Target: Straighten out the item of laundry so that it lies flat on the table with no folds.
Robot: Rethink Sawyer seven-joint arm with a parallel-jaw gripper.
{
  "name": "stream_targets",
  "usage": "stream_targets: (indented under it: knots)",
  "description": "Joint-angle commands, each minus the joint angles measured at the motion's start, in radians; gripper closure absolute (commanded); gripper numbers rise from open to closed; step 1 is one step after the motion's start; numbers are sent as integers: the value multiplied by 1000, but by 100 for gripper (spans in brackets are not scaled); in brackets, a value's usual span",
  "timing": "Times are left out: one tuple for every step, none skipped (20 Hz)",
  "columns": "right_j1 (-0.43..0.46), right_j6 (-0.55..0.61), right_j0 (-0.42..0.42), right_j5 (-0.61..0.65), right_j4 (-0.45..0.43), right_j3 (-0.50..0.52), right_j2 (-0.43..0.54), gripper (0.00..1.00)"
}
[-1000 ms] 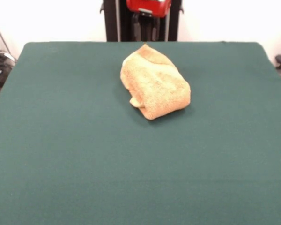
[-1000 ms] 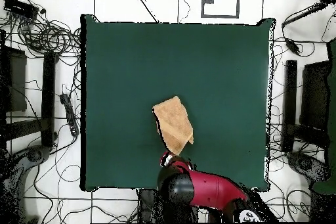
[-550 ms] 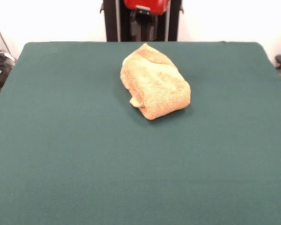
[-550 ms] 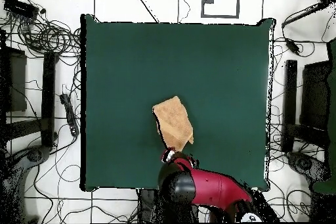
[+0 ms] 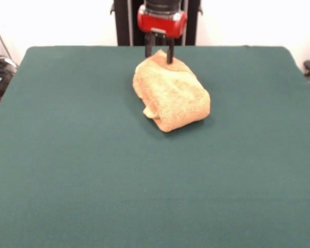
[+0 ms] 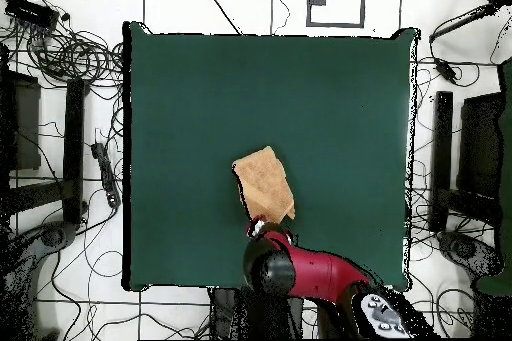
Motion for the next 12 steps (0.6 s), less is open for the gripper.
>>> stream_targets:
  knots:
    - [215, 230, 14, -139, 96, -82, 67, 0]
    - [220, 227, 13, -143, 100, -82, 66, 0]
    - [222, 229, 11, -142, 110, -73, 67, 0]
    - [224, 227, 9, -149, 112, -67, 67, 0]
    - [229, 228, 7, -159, 115, -60, 66, 0]
    - [235, 228, 0, -167, 114, -53, 68, 0]
    - [245, 227, -4, -182, 113, -49, 68, 0]
    - [263, 230, -7, -203, 113, -52, 64, 0]
    - [281, 234, -10, -224, 114, -54, 60, 0]
    - [287, 233, -2, -243, 116, -60, 50, 0]
    - [293, 229, 4, -271, 119, -65, 44, 100]
    - [290, 229, 15, -277, 126, -65, 31, 100]
